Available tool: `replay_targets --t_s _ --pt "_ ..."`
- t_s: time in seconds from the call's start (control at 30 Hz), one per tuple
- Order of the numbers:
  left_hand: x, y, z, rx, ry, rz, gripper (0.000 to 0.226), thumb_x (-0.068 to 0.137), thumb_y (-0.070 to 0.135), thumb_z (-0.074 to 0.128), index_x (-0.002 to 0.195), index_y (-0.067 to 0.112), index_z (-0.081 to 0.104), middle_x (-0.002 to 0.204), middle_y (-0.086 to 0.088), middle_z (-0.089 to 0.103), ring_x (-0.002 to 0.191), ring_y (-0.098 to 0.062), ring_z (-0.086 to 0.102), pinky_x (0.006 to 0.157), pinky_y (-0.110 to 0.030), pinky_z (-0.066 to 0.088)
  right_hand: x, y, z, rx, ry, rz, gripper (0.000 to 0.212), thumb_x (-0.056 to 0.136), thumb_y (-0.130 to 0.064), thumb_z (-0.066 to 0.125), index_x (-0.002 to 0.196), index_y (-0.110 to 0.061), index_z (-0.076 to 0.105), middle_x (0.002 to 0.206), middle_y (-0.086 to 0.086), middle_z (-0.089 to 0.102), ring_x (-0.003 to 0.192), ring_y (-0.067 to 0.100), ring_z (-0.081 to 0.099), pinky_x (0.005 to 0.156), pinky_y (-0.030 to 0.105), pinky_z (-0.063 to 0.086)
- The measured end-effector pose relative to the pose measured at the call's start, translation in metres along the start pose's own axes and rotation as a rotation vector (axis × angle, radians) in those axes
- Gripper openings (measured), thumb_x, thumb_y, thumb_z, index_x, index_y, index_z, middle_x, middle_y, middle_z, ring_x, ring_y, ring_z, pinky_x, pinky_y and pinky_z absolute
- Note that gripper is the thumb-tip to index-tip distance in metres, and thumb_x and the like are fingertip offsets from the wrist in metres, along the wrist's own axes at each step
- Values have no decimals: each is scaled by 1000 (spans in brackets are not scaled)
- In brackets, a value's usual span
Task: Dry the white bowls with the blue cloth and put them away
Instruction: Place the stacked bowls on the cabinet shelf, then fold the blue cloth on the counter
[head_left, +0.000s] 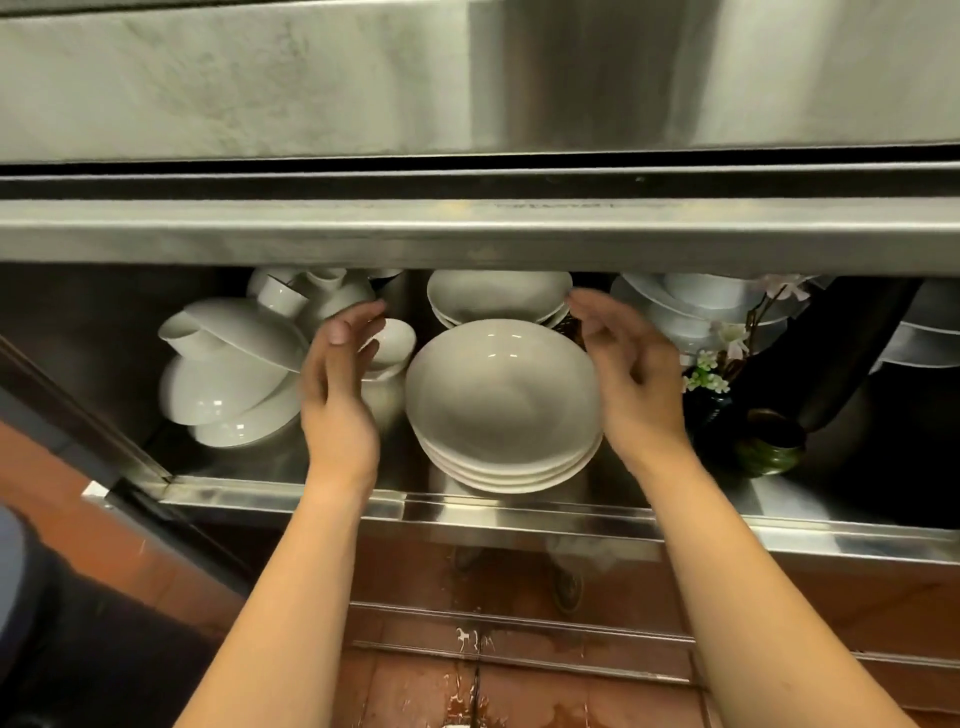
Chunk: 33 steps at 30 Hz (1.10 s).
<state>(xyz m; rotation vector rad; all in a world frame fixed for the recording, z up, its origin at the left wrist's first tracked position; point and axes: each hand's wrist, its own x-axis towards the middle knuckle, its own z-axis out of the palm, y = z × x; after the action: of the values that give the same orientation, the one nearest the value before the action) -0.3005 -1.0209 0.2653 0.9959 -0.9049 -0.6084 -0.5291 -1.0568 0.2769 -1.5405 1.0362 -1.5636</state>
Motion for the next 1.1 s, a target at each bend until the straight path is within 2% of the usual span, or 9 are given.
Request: replay_targets --t_s 0.13,0.23,0.37,0.47,0.57,0.7,0.87,0.97,1.1 --pt "-22 21 -8 -43 -44 84 43 101 55 43 117 27 72 125 1 74 123 -26 63 112 -45 44 -15 -6 9 -36 -196 -65 31 96 -46 53 124 -38 65 132 -4 71 129 13 61 110 46 48" --pt "-58 38 -19 28 16 149 56 98 67 52 124 20 68 130 1 72 128 -32 61 117 -49 43 -28 -8 7 -15 -341 -138 38 97 -44 53 130 -28 65 135 -3 69 131 14 60 110 46 48" --pt "-113 80 -55 142 205 259 46 104 58 48 126 22 67 135 -2 68 134 -32 56 118 -53 42 -51 -27 37 145 -552 -206 49 100 -49 54 135 -17 63 136 -5 68 133 12 59 111 33 46" --pt "-159 132 -98 203 440 327 54 92 70 60 120 25 68 133 -3 67 130 -27 57 116 -47 42 -88 -56 85 279 -724 -217 43 98 -36 55 135 -16 62 137 2 67 134 17 59 112 43 46" --pt "-218 193 -146 257 629 412 42 90 59 62 113 25 72 125 1 73 121 -22 63 108 -40 46 -148 -94 133 452 -876 -258 46 100 -40 56 138 -13 61 139 5 66 135 21 58 112 46 45" --pt "-327 260 -196 457 794 527 62 91 70 59 125 17 57 135 -10 61 125 -28 56 110 -40 41 -249 -161 177 637 -1125 -306 50 102 -41 52 139 -9 60 142 4 65 138 21 56 114 44 43" --pt "-475 327 -251 625 1019 566 62 94 67 55 130 16 58 135 -10 61 128 -31 55 113 -46 42 -386 -245 202 832 -1363 -330 59 101 -54 51 141 -10 58 142 2 64 138 19 56 112 36 44" --pt "-564 369 -279 683 1129 592 62 96 68 53 130 17 59 135 -12 62 129 -32 56 114 -47 42 -478 -288 207 880 -1480 -342 54 100 -43 51 142 -9 57 143 2 63 138 18 55 114 41 44" --pt "-663 421 -317 783 1231 596 58 100 62 49 131 14 58 134 -12 62 131 -28 57 113 -42 42 -596 -340 210 957 -1571 -332 50 98 -36 49 141 -12 56 143 0 63 137 15 55 113 34 45"
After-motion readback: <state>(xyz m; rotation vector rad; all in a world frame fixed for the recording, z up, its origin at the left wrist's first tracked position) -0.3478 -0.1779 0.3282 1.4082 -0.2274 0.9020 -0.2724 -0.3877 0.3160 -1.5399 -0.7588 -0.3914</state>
